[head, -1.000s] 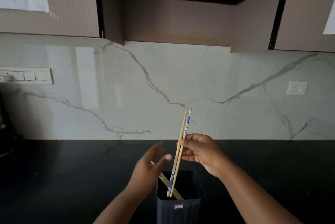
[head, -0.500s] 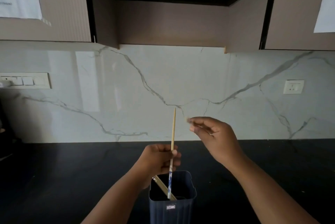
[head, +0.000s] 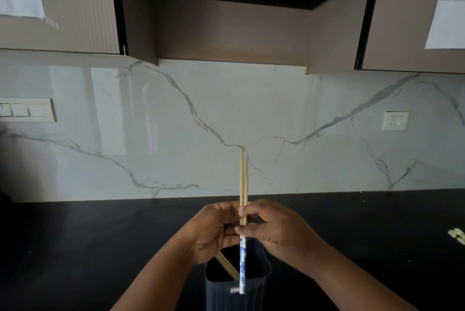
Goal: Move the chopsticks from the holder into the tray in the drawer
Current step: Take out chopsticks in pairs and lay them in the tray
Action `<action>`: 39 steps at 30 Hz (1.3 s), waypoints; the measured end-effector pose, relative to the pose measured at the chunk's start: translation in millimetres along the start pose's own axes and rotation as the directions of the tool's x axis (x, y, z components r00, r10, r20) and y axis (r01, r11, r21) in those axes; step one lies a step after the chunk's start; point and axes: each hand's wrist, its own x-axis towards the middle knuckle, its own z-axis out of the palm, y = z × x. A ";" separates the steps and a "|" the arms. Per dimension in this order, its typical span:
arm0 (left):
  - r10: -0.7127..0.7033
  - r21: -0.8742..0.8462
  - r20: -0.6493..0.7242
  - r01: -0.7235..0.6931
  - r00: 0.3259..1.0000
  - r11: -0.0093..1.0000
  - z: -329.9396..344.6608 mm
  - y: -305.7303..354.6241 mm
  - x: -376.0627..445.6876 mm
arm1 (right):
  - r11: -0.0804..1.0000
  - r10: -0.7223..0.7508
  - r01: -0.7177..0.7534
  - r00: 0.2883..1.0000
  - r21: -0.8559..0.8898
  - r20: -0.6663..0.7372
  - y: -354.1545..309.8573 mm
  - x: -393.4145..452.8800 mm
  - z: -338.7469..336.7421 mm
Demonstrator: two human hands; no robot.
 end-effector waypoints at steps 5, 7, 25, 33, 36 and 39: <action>-0.046 -0.008 0.008 0.046 0.999 0.999 -2.9 -5.7 2.1 | 0.994 0.102 -0.102 0.995 0.028 0.025 -3.4 -2.3 9.9; -0.073 0.000 0.001 0.073 0.997 0.997 -4.3 -8.9 1.7 | 0.993 0.112 -0.113 0.993 0.021 0.038 -2.9 -4.7 11.8; -0.047 0.225 -0.125 0.074 0.991 0.971 -10.8 -29.4 -0.9 | -0.196 0.702 -0.735 0.357 0.650 0.616 -12.6 -4.2 31.4; 0.061 0.461 -0.169 0.024 0.984 0.887 -9.6 -34.0 -4.2 | -0.356 0.716 -0.594 0.322 0.721 0.619 -19.2 -3.8 34.6; 0.114 0.648 -0.112 -0.014 0.987 0.762 -10.1 -41.6 -8.6 | -0.316 0.728 -0.596 0.347 0.738 0.591 -23.7 -18.2 41.9; 0.032 0.852 0.002 -0.018 0.999 0.524 -16.4 -46.8 -17.6 | -0.172 0.742 -0.652 0.407 0.739 0.532 -35.7 -43.4 50.7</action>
